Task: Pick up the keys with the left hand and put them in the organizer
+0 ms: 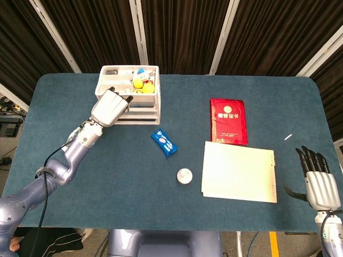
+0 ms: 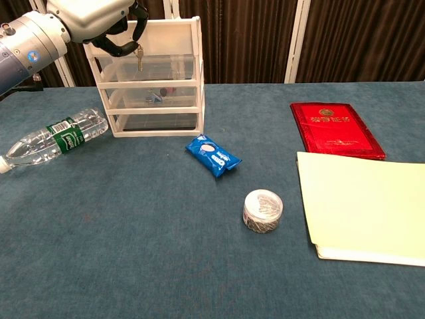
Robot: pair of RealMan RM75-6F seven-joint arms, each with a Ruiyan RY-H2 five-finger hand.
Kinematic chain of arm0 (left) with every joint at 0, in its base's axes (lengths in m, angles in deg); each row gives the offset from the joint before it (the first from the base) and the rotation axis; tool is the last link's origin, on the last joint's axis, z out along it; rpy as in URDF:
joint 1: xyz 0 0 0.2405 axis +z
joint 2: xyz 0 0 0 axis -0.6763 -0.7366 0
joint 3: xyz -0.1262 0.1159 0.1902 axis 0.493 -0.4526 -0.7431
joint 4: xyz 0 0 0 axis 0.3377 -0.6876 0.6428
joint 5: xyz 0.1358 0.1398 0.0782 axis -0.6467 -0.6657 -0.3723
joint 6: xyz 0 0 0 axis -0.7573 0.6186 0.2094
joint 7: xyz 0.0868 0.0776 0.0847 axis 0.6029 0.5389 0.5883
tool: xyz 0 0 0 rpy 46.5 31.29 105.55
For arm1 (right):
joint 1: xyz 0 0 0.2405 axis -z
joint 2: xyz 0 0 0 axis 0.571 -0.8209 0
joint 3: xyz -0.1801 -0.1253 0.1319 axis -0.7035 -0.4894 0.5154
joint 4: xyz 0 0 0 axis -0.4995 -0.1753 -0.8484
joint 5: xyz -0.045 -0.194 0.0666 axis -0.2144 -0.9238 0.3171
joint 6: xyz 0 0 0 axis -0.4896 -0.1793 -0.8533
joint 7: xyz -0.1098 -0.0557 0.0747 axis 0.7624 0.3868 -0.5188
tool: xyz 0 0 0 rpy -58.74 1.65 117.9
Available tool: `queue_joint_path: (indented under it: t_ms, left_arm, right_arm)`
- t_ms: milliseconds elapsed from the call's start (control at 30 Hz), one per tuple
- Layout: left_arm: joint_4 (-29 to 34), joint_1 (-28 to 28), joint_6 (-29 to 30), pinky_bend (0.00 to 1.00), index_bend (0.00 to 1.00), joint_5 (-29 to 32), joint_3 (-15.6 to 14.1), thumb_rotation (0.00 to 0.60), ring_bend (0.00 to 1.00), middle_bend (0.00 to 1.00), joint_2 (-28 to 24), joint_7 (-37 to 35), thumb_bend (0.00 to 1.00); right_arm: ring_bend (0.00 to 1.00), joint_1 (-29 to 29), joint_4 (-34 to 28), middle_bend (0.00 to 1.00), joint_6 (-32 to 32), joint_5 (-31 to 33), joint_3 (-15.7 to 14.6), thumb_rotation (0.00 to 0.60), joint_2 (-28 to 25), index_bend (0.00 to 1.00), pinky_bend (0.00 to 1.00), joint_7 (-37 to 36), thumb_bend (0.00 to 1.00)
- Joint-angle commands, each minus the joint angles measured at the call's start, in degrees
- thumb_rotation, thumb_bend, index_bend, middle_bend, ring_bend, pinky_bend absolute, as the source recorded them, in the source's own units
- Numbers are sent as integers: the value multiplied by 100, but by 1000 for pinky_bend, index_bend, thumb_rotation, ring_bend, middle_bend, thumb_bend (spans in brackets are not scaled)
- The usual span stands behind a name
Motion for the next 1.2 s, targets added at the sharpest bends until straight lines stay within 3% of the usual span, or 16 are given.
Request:
queue_joint_path:
  t_ms: [33,700,1200]
  left_arm:
    - [-116,0,23,727,571,-16,-25,600,863,1000,58,-95,424]
    - [-868,30,150,728,551,26,-63,600,863,1000,393,-548,422]
    - [-1048,-44,193,727,543,17,-101,600,862,1000,533,-581,422]
  right_arm:
    - [0,0,0,0,0,1,1,600,1,0,0,0,14]
    - [0,-5,1,0,-10,44,14,600,14,0,0,48,15]
    - [0,-3,0,0,5,33,22,600,3,0,0,26,15]
